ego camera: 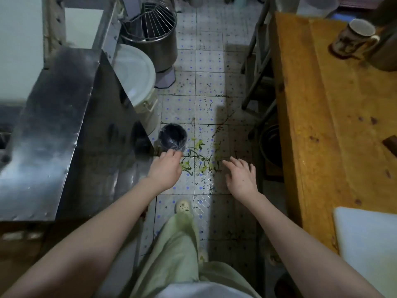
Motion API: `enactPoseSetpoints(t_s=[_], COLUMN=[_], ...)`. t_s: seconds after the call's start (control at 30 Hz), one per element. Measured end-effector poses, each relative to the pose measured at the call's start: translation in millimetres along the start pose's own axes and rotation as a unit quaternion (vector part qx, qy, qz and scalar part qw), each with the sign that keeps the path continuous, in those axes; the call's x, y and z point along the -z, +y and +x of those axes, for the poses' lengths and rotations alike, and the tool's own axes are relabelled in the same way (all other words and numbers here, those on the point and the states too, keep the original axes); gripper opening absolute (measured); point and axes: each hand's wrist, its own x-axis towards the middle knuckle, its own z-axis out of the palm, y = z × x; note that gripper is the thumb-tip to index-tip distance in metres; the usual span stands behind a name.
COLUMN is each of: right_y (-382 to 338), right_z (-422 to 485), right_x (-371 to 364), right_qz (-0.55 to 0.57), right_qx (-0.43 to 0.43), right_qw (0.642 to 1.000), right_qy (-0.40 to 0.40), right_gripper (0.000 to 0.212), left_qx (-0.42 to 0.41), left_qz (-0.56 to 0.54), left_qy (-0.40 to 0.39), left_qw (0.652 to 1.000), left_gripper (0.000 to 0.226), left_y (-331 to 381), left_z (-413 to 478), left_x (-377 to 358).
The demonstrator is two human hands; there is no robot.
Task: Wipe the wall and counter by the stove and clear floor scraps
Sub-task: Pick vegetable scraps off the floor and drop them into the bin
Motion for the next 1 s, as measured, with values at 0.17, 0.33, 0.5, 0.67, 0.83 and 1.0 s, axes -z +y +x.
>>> enactPoseSetpoints(t_s=[0.17, 0.33, 0.5, 0.67, 0.83, 1.0], right_y=[-12.5, -21.0, -12.6, 7.1, 30.2, 56.1], right_z=[71.9, 129.4, 180.5, 222.5, 260.6, 300.2], right_x=[7.5, 5.1, -14.0, -54.2, -112.9, -187.9], right_qz=[0.004, 0.013, 0.015, 0.012, 0.004, 0.011], right_qx=[-0.017, -0.023, -0.041, -0.047, -0.037, -0.028], right_qw=[1.0, 1.0, 0.999, 0.999, 0.999, 1.0], right_qy=[-0.001, -0.01, -0.009, -0.014, -0.016, -0.008], right_gripper=[0.055, 0.056, 0.055, 0.051, 0.053, 0.051], left_qx=[0.001, -0.017, -0.01, 0.0, 0.005, 0.024], left_qz=[-0.01, 0.004, 0.005, 0.002, -0.001, 0.009], left_qy=[-0.011, -0.019, -0.031, -0.032, -0.022, -0.016], left_qw=[1.0, 1.0, 0.999, 0.999, 1.0, 1.0], left_gripper=[0.04, 0.04, 0.04, 0.041, 0.041, 0.038], left_y=[-21.3, -39.2, -53.1, -73.0, -91.0, -112.3], left_z=[63.9, 124.2, 175.0, 207.9, 237.2, 273.3], left_x=[13.5, 13.8, -8.5, -59.3, -126.6, -208.8])
